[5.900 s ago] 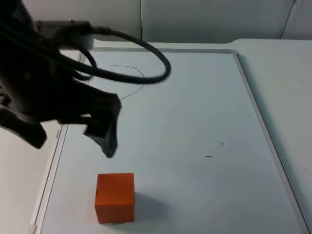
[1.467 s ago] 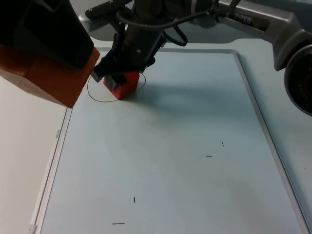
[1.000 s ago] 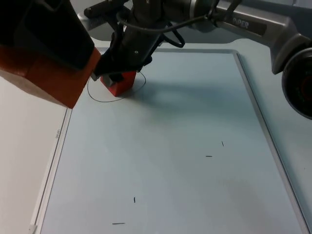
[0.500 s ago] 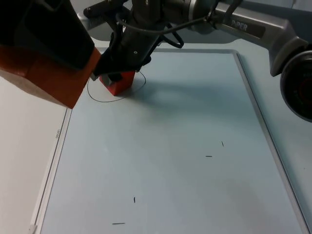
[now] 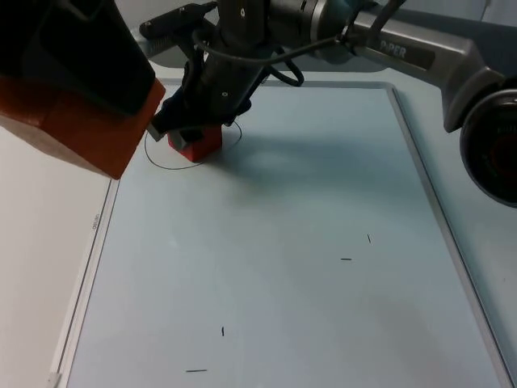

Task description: Pick up one cube with the left hand and another cube with the right hand. First place the cube in the right hand at the target position, then stack the cube in the left hand on top.

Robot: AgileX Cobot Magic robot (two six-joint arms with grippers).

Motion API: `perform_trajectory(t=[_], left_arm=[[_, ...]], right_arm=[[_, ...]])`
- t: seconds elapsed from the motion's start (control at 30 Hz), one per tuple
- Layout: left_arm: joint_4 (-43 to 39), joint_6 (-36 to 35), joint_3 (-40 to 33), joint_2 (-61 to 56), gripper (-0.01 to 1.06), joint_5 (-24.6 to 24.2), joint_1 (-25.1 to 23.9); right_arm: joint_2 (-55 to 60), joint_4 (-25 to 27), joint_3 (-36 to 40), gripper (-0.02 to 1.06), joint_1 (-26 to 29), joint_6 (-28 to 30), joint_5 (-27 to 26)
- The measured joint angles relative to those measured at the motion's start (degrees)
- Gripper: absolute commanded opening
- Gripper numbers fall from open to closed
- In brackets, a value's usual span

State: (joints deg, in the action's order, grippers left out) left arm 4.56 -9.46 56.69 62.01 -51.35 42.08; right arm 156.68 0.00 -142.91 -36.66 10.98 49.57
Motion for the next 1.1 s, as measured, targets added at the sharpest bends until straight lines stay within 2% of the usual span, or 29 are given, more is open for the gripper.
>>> perform_trajectory(t=[0.07, 0.2, 0.47, 0.53, 0.67, 0.7, 0.8, 0.9, 1.0, 1.03, 1.1], left_arm=[[0.0, 0.0, 0.0, 0.0, 0.05, 0.0, 0.0], [-0.22, 0.0, 0.0, 0.0, 0.05, 0.0, 0.0], [-0.66, 0.0, 0.0, 0.0, 0.05, 0.0, 0.0], [-0.66, 0.0, 0.0, 0.0, 0.05, 0.0, 0.0], [-1.18, 0.0, 0.0, 0.0, 0.05, -0.04, 0.0], [-1.18, 0.0, 0.0, 0.0, 0.05, -0.04, 0.0], [-1.79, 0.07, 0.0, 0.0, 0.05, -0.04, 0.0], [-2.68, 0.07, 0.0, 0.0, 0.05, 0.22, 0.0], [-4.56, 0.07, 0.0, 0.13, 0.05, 2.03, 0.0], [-4.56, 0.07, 0.0, 0.13, 0.05, 2.03, 0.0], [-4.91, 0.33, 0.0, 0.83, 0.05, 2.97, 0.0]], right_arm=[[0.0, 0.0, 0.0, 0.6, 0.0, 0.0, 0.0], [0.24, 0.0, 0.0, 0.76, 0.0, -0.23, -0.09], [0.02, 0.0, -0.11, 0.77, 0.0, -1.1, -1.07], [-0.67, 0.0, -0.63, 0.77, 0.0, -1.35, 0.08], [-5.23, 0.0, -6.34, 0.77, 0.0, -1.57, 6.45], [-5.23, 0.0, -6.34, 0.77, 0.0, -1.57, 6.45], [-13.28, 2.17, -10.27, 0.77, 0.11, 0.32, 10.65], [-20.07, 4.39, -10.82, 0.77, 0.11, 3.03, 12.6], [-32.78, 7.92, -11.38, 0.77, 0.11, 6.16, 16.45], [-32.78, 7.92, -11.38, 0.77, 0.11, 6.16, 16.45], [-39.65, 8.69, -11.38, 0.77, 0.11, 6.66, 17.96]])
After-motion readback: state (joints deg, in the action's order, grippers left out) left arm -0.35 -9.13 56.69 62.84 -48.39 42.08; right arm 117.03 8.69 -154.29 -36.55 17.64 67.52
